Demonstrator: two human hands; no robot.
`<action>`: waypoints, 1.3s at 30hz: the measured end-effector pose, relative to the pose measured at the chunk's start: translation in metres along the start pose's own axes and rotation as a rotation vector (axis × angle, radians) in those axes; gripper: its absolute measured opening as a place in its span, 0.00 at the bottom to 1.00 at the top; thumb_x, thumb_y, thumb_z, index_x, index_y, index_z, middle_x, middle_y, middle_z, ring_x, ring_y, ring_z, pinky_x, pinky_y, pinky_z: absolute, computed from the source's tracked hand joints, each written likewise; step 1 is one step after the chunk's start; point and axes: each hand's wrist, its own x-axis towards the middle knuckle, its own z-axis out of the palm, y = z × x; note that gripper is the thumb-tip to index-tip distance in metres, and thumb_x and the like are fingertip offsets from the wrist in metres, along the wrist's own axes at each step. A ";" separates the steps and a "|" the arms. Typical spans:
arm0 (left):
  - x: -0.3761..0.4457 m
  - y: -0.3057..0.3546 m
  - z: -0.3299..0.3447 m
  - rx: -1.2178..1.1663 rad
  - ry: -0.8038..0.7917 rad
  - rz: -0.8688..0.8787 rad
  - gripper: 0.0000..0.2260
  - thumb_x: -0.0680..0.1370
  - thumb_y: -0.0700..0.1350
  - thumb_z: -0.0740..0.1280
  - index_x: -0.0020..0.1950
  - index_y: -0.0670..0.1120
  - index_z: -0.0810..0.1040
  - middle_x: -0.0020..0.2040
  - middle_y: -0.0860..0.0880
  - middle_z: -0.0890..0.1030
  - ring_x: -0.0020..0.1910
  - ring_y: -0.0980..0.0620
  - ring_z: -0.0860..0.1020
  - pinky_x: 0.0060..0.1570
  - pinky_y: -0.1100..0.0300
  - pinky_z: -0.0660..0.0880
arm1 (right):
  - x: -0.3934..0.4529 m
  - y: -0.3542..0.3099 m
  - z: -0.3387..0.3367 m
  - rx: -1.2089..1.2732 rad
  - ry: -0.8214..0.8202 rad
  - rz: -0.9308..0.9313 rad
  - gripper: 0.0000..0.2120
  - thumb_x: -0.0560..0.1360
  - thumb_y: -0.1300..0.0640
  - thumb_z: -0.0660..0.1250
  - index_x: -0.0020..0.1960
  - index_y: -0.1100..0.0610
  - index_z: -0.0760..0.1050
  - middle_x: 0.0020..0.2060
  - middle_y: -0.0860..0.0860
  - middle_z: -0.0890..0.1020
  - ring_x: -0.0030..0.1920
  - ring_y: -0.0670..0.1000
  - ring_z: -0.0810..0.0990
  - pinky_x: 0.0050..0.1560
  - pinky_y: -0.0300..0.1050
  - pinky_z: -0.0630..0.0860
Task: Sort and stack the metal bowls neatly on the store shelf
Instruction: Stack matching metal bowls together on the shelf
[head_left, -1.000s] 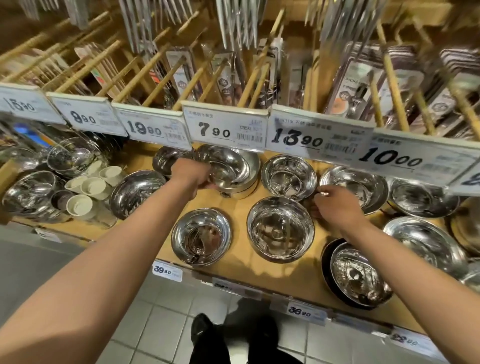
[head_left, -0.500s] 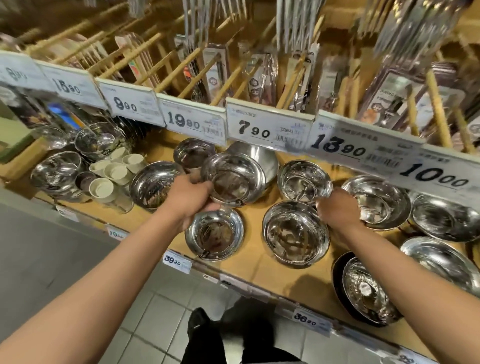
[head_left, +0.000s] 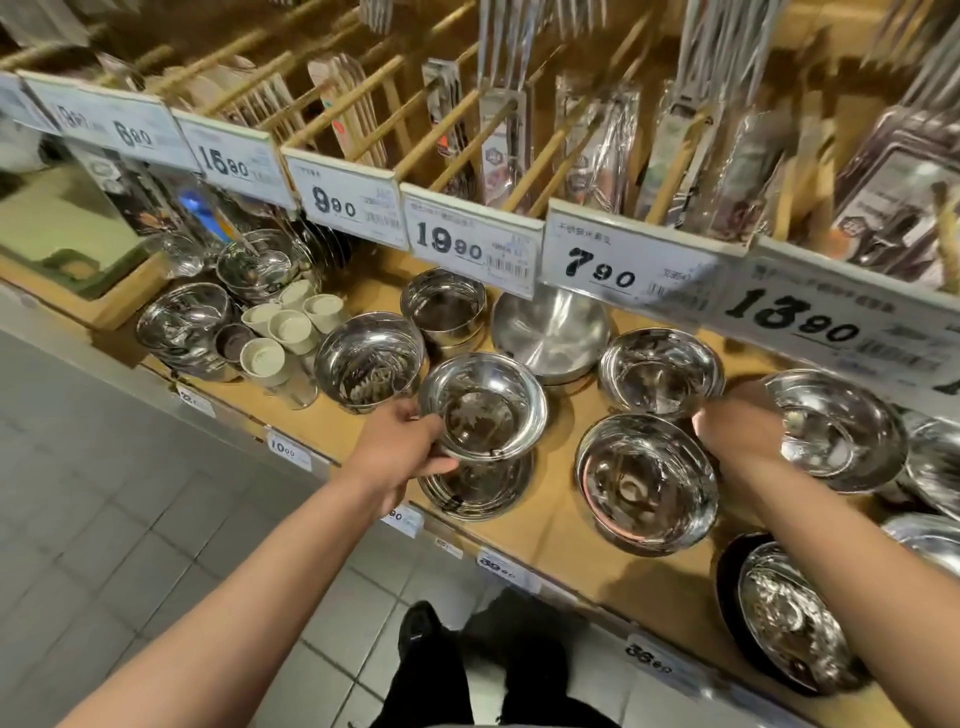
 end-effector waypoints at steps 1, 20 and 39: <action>0.001 -0.001 -0.002 0.007 0.002 -0.002 0.11 0.80 0.32 0.65 0.62 0.37 0.77 0.52 0.39 0.86 0.44 0.44 0.87 0.34 0.60 0.84 | 0.001 -0.002 -0.001 0.039 0.007 0.003 0.13 0.80 0.62 0.67 0.57 0.73 0.76 0.52 0.66 0.81 0.56 0.65 0.81 0.50 0.53 0.76; 0.017 0.002 -0.044 0.196 -0.081 -0.026 0.06 0.77 0.30 0.67 0.53 0.36 0.78 0.52 0.36 0.85 0.44 0.40 0.87 0.34 0.56 0.85 | -0.051 -0.014 -0.043 0.603 -0.148 0.002 0.05 0.80 0.60 0.67 0.44 0.55 0.77 0.50 0.58 0.84 0.37 0.45 0.86 0.40 0.36 0.82; 0.036 -0.017 -0.042 0.477 -0.176 0.062 0.06 0.79 0.41 0.72 0.52 0.48 0.77 0.50 0.43 0.86 0.52 0.41 0.84 0.56 0.42 0.82 | -0.190 -0.036 0.064 0.715 -0.168 0.098 0.07 0.74 0.67 0.70 0.47 0.57 0.82 0.41 0.58 0.88 0.42 0.56 0.89 0.46 0.54 0.86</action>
